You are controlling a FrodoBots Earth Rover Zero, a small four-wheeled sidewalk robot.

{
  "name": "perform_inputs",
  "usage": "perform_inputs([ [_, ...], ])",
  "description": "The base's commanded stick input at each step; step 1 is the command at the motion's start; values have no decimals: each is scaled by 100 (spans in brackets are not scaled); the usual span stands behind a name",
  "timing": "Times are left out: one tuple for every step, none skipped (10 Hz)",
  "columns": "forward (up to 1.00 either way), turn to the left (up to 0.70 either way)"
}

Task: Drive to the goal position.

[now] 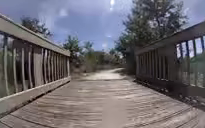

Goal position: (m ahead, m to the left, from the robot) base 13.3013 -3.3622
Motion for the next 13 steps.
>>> perform_inputs([
  [70,0],
  [70,0],
  [70,0],
  [70,0],
  [70,0],
  [70,0],
  [70,0],
  [70,0],
  [70,-2],
  [70,-27],
  [70,-4],
  [70,0],
  [70,0],
])
